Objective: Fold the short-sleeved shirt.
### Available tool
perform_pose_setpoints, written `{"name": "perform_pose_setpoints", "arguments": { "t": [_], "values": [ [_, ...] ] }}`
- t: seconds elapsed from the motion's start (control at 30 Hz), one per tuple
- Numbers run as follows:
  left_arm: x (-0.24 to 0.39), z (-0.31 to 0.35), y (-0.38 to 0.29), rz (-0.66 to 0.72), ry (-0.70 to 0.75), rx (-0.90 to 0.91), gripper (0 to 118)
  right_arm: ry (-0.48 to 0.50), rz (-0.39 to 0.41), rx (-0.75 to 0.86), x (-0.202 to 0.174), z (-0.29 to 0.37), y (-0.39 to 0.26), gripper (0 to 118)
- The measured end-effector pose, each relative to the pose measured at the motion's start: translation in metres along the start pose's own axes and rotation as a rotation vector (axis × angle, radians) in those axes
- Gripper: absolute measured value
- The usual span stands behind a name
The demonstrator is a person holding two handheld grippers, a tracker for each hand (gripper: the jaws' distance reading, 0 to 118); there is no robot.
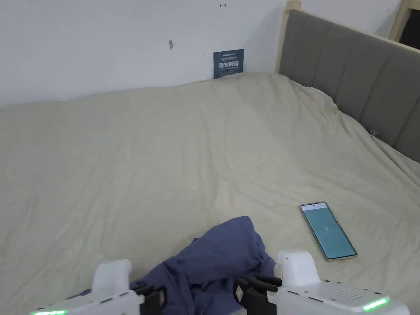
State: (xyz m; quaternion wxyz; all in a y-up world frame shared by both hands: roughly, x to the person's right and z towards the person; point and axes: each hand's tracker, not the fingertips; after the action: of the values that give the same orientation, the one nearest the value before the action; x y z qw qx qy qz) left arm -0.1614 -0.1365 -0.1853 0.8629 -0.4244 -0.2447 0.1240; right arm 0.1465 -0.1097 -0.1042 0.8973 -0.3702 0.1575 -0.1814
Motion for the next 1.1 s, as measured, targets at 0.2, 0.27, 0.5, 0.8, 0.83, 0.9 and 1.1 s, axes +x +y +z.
{"name": "perform_pose_setpoints", "arguments": {
  "t": [0.2, 0.27, 0.5, 0.8, 0.83, 0.9, 1.1],
  "values": [
    [-0.073, 0.047, -0.006, 0.086, 0.153, -0.012, 106, 0.032, 0.026, -0.019, -0.022, -0.01, 0.0, 7],
    [-0.09, 0.061, -0.016, 0.076, 0.161, 0.027, 110, 0.032, 0.057, -0.028, -0.033, -0.015, 0.001, 7],
    [-0.13, 0.05, -0.036, 0.227, 0.153, -0.012, 110, 0.048, 0.114, -0.076, -0.059, -0.039, 0.003, 7],
    [-0.138, 0.004, -0.047, 0.237, 0.107, -0.075, 110, 0.029, 0.162, -0.114, -0.072, -0.053, 0.003, 7],
    [-0.136, 0.003, -0.049, 0.229, 0.118, -0.07, 110, 0.025, 0.159, -0.118, -0.07, -0.054, 0.003, 7],
    [-0.132, 0.011, -0.049, 0.218, 0.103, -0.025, 108, 0.026, 0.15, -0.124, -0.069, -0.056, 0.003, 7],
    [-0.136, 0.009, -0.049, 0.204, 0.12, -0.013, 28, 0.024, 0.152, -0.145, -0.068, -0.062, -0.001, 7]
  ]
}}
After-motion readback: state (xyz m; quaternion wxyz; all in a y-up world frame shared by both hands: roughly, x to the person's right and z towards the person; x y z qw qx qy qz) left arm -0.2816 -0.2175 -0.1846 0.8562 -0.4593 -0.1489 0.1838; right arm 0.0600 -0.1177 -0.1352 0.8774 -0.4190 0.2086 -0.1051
